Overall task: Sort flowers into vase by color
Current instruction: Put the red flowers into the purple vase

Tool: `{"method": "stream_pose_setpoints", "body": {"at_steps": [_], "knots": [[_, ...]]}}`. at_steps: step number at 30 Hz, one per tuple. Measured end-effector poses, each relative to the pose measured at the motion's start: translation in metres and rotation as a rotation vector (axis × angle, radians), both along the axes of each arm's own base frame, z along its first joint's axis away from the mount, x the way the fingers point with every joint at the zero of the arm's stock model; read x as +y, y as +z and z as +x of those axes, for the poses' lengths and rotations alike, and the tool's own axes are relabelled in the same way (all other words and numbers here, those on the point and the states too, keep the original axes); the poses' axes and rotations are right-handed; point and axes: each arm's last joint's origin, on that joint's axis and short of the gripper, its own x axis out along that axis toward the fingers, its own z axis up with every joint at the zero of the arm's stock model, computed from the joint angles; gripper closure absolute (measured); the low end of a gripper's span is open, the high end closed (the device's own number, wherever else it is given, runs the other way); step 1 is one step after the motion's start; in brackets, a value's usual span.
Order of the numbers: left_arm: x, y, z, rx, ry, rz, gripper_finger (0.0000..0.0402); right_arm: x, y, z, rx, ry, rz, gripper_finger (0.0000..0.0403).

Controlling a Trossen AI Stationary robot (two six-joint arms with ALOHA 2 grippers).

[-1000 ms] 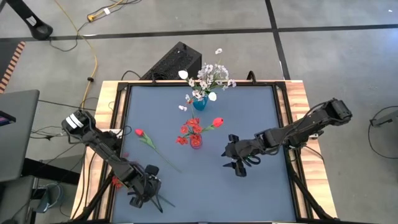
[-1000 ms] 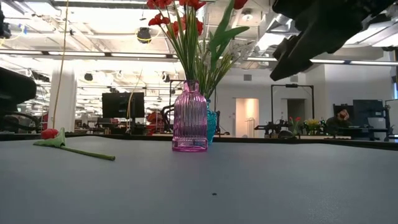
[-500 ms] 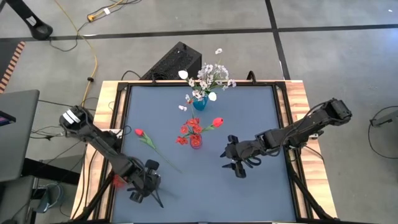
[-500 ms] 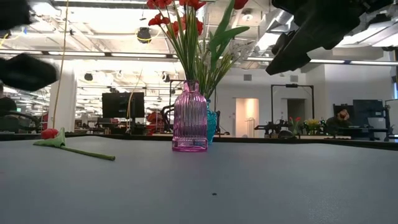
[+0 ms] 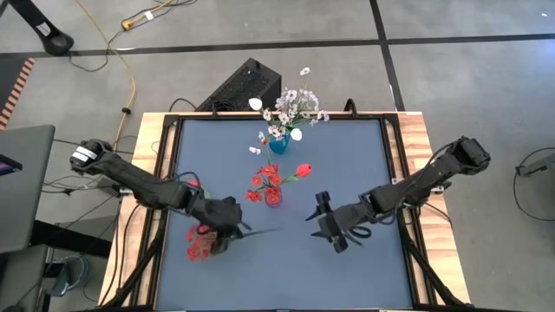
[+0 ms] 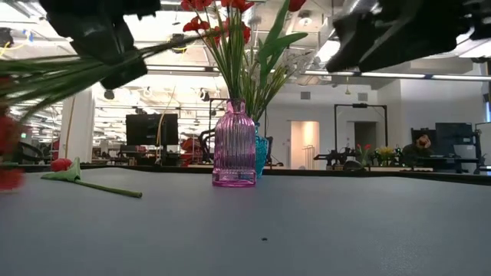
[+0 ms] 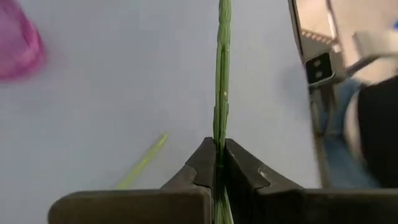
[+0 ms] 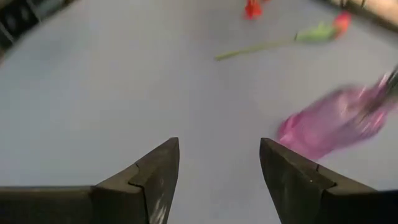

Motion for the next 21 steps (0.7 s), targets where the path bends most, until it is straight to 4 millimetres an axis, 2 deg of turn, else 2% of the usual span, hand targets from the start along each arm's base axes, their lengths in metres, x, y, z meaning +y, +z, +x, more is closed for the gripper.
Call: {"method": "stream_pose_setpoints", "body": {"at_steps": [6,10,15,21], "knots": [[0.016,-0.004,0.008,0.088,0.153,-0.177,0.0398,0.018,0.011,-0.002,-0.187,0.090,-0.307,0.0164],[0.020,-0.003,0.015,0.085,0.241,-0.266,0.0397,0.027,0.009,0.008,-0.277,0.142,-0.420,0.0172],[0.020,-0.005,0.021,0.073,0.271,-0.292,0.0397,0.033,-0.009,0.035,-0.281,0.134,-0.578,0.0177],[0.020,-0.013,0.022,0.106,0.308,-0.282,0.0397,0.040,-0.009,0.070,-0.260,0.029,-0.675,0.0178]]}}
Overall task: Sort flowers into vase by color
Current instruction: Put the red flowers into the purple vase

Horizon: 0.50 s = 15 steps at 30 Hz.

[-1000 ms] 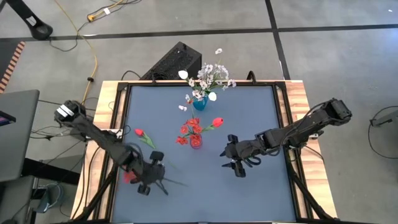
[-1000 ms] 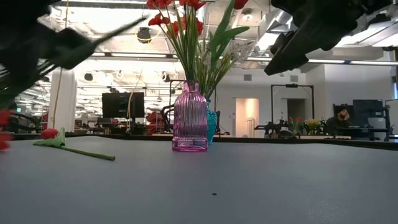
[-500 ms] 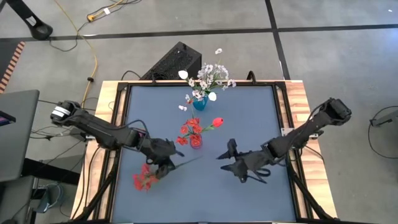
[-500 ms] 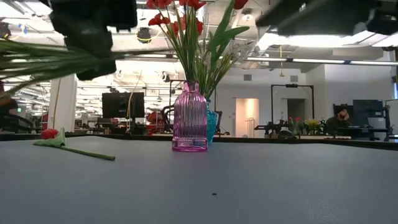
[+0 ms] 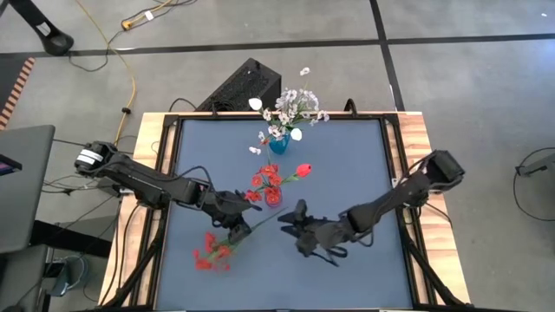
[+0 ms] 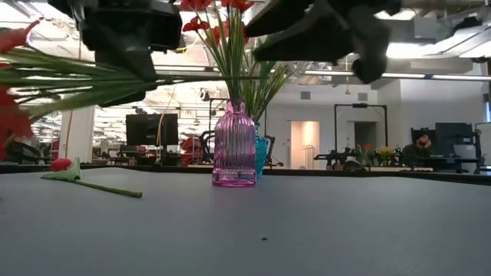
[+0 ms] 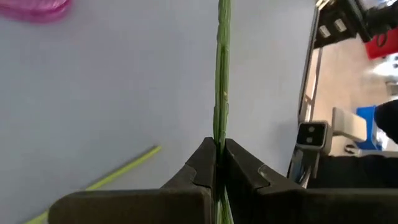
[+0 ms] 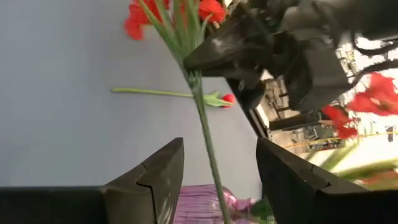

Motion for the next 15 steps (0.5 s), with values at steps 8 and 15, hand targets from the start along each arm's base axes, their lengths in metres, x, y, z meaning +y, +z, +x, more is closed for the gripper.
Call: {"method": "stream_pose_setpoints", "body": {"at_steps": [8,15], "knots": [[-0.001,-0.003,0.001,-0.003,-0.028,0.025,0.0397,0.001,-0.014,0.037,0.088,-0.060,-0.056,0.0178],[-0.002,-0.003,0.001,-0.008,-0.060,0.047,0.0397,-0.001,-0.020,0.053,0.114,-0.101,-0.083,0.0195]]}}
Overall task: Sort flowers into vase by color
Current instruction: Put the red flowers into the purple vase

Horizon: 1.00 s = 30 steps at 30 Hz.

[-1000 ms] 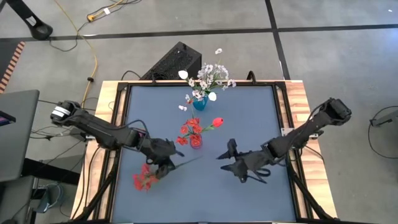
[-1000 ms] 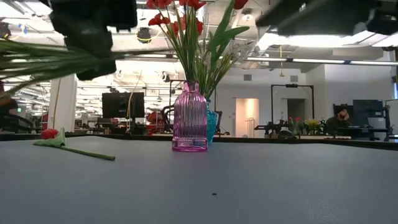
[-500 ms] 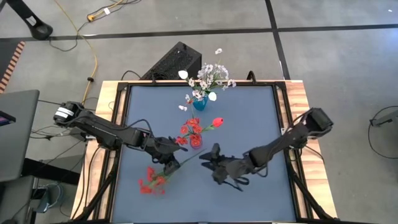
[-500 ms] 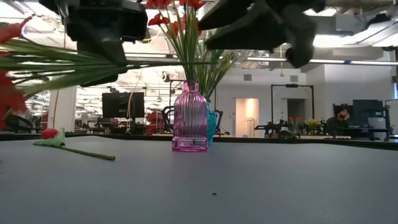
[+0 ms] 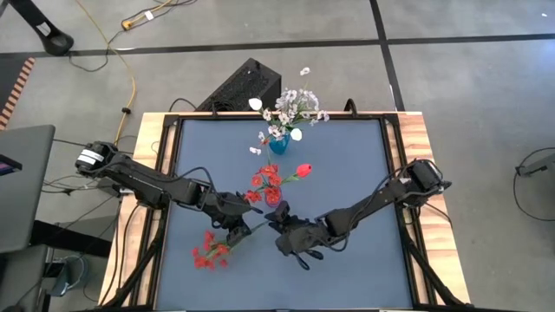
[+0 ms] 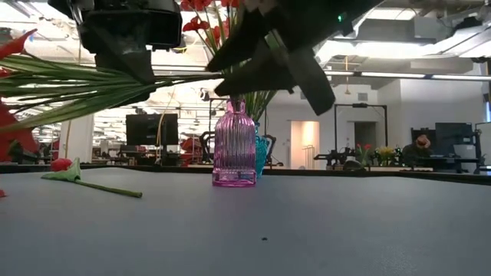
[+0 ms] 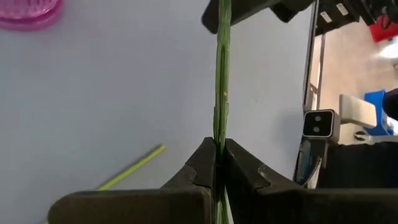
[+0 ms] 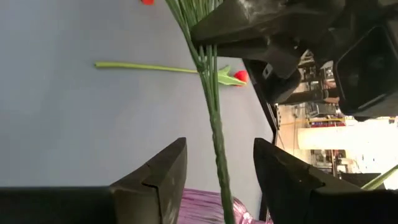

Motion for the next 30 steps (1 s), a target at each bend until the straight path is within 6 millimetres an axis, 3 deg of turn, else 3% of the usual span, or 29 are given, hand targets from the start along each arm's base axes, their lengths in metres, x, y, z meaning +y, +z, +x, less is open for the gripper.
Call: {"method": "stream_pose_setpoints", "body": {"at_steps": [14,23,30], "knots": [[0.000,0.000,0.000,-0.026,-0.044,0.047,0.0387,0.002,-0.003,-0.003,0.047,0.010,-0.014,0.0363],[-0.001,0.001,0.000,-0.059,-0.135,0.086,0.0322,0.003,-0.008,-0.008,0.090,-0.010,0.029,0.0369],[0.000,0.006,-0.003,-0.110,-0.268,0.097,0.0267,-0.011,-0.009,-0.018,0.238,-0.046,0.244,0.0368]]}}
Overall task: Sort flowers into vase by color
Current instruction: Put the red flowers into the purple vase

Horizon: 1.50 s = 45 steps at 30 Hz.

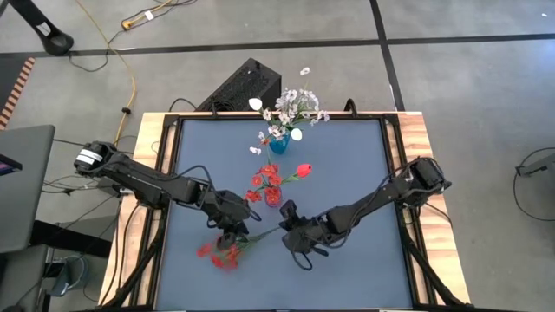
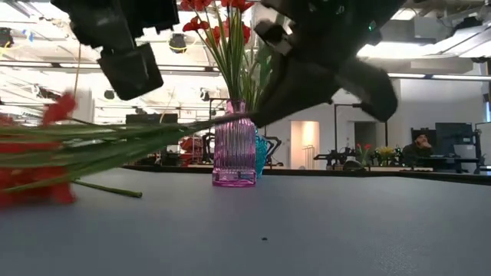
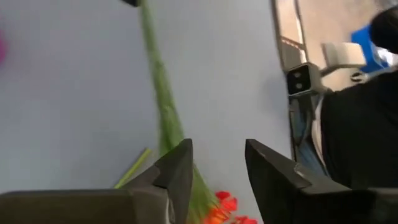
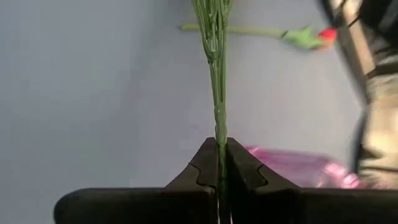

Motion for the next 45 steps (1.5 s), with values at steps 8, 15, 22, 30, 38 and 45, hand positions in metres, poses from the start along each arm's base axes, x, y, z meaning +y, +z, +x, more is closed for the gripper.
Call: {"method": "stream_pose_setpoints", "body": {"at_steps": [8,15,22,30,38,45], "knots": [[-0.001,0.033,-0.027,-0.162,-0.064,0.147,0.0264,-0.026,0.015,-0.018,0.110,0.025,0.317,0.0369],[-0.005,0.058,-0.060,-0.426,-0.030,0.440,0.0269,-0.042,0.020,-0.046,-0.120,0.100,0.460,0.0369],[-0.001,0.034,-0.065,-0.657,0.064,0.556,0.0269,-0.058,0.023,-0.068,-0.606,0.318,0.654,0.0369],[-0.008,0.014,-0.051,-0.905,0.020,0.539,0.0269,-0.064,0.028,-0.044,-0.928,0.330,0.807,0.0361],[-0.017,0.003,-0.033,-1.028,0.012,0.587,0.0269,-0.056,0.010,0.003,-0.910,0.311,0.822,0.0364],[-0.026,0.007,-0.035,-1.125,-0.013,0.671,0.0269,-0.053,0.005,0.014,-0.906,0.288,0.880,0.0364]]}}
